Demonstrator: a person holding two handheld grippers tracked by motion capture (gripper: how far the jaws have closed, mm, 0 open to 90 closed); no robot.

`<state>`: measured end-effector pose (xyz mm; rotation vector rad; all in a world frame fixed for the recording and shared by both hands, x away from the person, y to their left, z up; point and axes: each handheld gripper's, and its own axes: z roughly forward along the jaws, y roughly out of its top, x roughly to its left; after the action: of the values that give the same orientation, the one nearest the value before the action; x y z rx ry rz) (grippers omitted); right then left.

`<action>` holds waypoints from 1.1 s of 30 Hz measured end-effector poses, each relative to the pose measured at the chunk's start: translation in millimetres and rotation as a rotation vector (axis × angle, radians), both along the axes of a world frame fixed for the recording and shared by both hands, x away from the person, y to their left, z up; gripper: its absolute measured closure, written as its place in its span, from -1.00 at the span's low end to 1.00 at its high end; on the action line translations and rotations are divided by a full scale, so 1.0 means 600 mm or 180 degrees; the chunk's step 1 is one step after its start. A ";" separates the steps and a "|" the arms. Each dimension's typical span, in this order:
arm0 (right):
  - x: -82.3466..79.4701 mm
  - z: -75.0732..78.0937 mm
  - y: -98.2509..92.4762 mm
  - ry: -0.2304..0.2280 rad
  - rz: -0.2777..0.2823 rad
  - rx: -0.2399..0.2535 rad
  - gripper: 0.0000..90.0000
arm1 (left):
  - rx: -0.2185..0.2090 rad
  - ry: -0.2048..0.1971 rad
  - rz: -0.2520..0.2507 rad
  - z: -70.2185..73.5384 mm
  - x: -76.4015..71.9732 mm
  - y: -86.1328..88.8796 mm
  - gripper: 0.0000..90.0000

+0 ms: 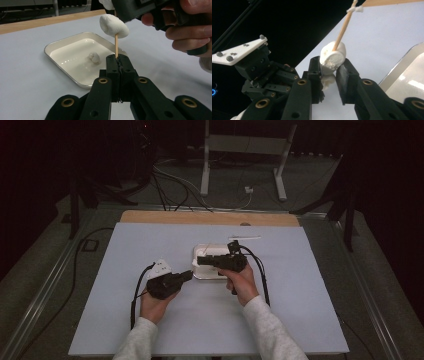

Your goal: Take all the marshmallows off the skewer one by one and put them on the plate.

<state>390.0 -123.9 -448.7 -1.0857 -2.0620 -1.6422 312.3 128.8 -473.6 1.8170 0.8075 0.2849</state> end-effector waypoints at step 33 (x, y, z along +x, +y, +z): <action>0.009 0.028 -0.047 -0.0101 -0.0531 0.0223 0.77 | 0.0010 -0.0047 -0.0061 -0.005 -0.004 -0.010 1.00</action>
<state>395.2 -152.0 -432.1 -1.2448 -1.9633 -1.8065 310.2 122.5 -476.5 1.8227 0.7794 0.2870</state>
